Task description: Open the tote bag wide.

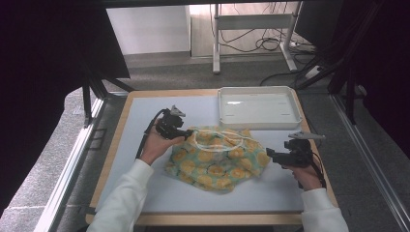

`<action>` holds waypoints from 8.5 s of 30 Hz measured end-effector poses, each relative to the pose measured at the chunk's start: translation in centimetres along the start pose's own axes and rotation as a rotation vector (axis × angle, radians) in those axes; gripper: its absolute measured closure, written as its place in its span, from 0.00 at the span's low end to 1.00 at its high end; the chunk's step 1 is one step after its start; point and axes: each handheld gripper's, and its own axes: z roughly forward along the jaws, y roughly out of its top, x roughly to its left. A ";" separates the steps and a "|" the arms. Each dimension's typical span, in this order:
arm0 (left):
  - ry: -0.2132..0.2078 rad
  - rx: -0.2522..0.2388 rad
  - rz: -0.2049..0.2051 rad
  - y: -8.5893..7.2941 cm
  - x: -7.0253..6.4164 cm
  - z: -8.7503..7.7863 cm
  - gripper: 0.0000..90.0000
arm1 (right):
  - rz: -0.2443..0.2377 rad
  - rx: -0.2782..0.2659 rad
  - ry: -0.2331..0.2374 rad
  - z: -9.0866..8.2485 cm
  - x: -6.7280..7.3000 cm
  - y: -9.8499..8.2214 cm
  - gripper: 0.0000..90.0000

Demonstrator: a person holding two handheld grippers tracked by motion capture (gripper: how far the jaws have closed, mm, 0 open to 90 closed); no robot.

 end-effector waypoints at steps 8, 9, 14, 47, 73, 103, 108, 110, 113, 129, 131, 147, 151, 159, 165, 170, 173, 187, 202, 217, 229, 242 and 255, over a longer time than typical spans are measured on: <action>-0.053 0.012 -0.004 -0.6 -0.1 1.2 0.81 | 0.004 -0.001 -0.004 -0.1 -0.1 0.0 0.21; -0.058 0.009 -0.006 -0.7 0.0 1.2 0.84 | 0.006 -0.002 -0.004 -0.1 -0.1 0.0 0.21; -0.092 -0.023 -0.043 -1.2 0.2 0.8 0.95 | 0.015 -0.014 0.020 -0.3 0.0 0.1 0.21; -0.171 -0.174 -0.085 -2.8 -0.9 -2.5 1.00 | -0.048 -0.094 0.042 -1.8 2.3 2.7 0.22; -0.189 -0.181 -0.103 -2.9 -0.6 -2.1 1.00 | -0.189 0.057 -0.018 3.7 4.4 5.2 0.26; -0.186 -0.182 -0.122 -3.2 -0.2 -2.1 1.00 | -0.167 0.128 0.064 7.3 3.9 4.9 0.96; -0.189 -0.181 -0.124 -3.2 -0.1 -2.1 1.00 | -0.167 0.098 0.077 7.0 4.0 5.1 0.98; -0.189 -0.182 -0.124 -3.2 -0.1 -2.1 1.00 | -0.167 0.084 0.083 7.0 4.1 5.2 0.98; -0.189 -0.184 -0.124 -3.2 -0.1 -2.1 1.00 | -0.160 0.061 0.090 6.7 4.1 5.3 0.99; -0.179 -0.249 -0.146 -3.4 0.7 -3.9 1.00 | -0.110 -0.080 0.095 3.9 3.7 6.3 0.99; -0.182 -0.258 -0.147 -3.4 0.7 -4.1 1.00 | -0.102 -0.096 0.105 3.6 3.6 6.4 0.99; -0.204 -0.285 -0.127 -3.7 1.0 -5.3 1.00 | -0.119 -0.133 0.150 2.2 4.1 6.7 0.99; -0.211 -0.289 -0.112 -3.9 0.8 -5.9 1.00 | -0.120 -0.139 0.172 1.7 4.2 6.6 0.99; -0.203 -0.279 -0.103 -4.8 0.3 -6.4 1.00 | -0.121 -0.140 0.204 1.3 4.7 6.2 0.99; -0.207 -0.289 -0.104 -5.2 0.1 -7.1 1.00 | -0.126 -0.142 0.212 1.0 5.1 6.1 0.99; -0.212 -0.299 -0.103 -5.3 -0.1 -7.6 1.00 | -0.127 -0.159 0.217 0.3 5.3 6.0 0.99; -0.203 -0.295 -0.094 -5.4 -0.4 -7.5 1.00 | -0.125 -0.165 0.221 0.1 5.4 5.9 0.99; -0.217 -0.291 -0.093 -5.7 -1.0 -7.7 1.00 | -0.119 -0.155 0.245 -0.4 5.5 4.8 0.99; -0.236 -0.292 -0.076 -6.1 -2.0 -8.5 1.00 | -0.141 -0.195 0.242 -2.2 6.4 3.7 0.99; -0.245 -0.265 -0.081 -6.5 -2.1 -8.2 1.00 | -0.141 -0.171 0.251 -2.0 6.3 3.3 0.99; -0.269 -0.282 -0.087 -6.8 -2.8 -8.7 1.00 | -0.134 -0.188 0.272 -2.7 6.5 3.1 0.99; -0.300 -0.268 -0.098 -8.3 -3.3 -9.0 1.00 | -0.162 -0.178 0.318 -3.5 7.7 2.2 0.99; -0.322 -0.254 -0.089 -9.6 -4.2 -9.3 1.00 | -0.203 -0.132 0.360 -4.3 8.1 0.4 0.99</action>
